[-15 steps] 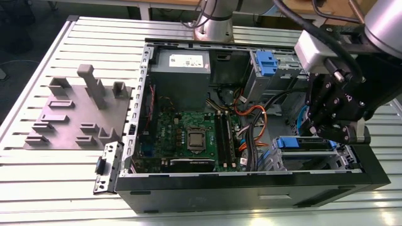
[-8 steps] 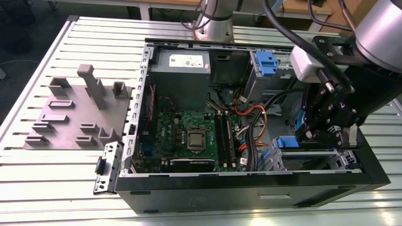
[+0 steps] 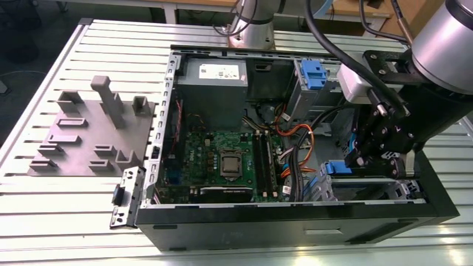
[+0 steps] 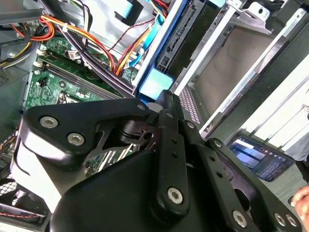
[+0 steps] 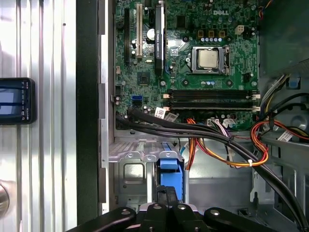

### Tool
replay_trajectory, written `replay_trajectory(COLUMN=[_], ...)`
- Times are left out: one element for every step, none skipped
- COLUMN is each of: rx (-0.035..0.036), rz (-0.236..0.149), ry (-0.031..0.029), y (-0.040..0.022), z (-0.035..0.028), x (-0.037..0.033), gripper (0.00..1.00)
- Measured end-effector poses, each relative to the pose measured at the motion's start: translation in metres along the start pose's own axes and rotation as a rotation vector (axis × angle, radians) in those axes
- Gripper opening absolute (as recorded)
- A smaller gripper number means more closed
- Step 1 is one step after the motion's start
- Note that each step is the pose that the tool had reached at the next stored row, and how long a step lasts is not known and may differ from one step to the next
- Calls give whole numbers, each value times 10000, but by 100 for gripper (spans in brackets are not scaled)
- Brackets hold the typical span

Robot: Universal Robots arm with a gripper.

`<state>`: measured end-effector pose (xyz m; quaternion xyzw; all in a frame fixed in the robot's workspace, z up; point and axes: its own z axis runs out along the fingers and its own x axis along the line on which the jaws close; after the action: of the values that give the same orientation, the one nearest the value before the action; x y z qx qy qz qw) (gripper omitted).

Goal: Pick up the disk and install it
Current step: 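Insert the first disk wire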

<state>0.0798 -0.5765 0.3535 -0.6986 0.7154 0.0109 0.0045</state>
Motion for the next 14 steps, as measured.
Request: replay_trajectory(rx=[0,0,0,0,0,0,0,0,0,0,0,0,0,0], rz=[0,0,0,0,0,0,0,0,0,0,1,1,-1,0], ry=[0,0,-1,-1,0,0,0,-1,0,0,0,-2,-2,-3], y=[0,0,0,0,0,0,0,0,0,0,0,-4,-16,-37], z=[6,7,7,7,7,7,7,7,7,7,7,8,8,9], x=[0,0,0,0,0,0,0,0,0,0,0,0,0,0], gripper=[11,11,11,11,11,11,11,11,11,11,11,11,11,11])
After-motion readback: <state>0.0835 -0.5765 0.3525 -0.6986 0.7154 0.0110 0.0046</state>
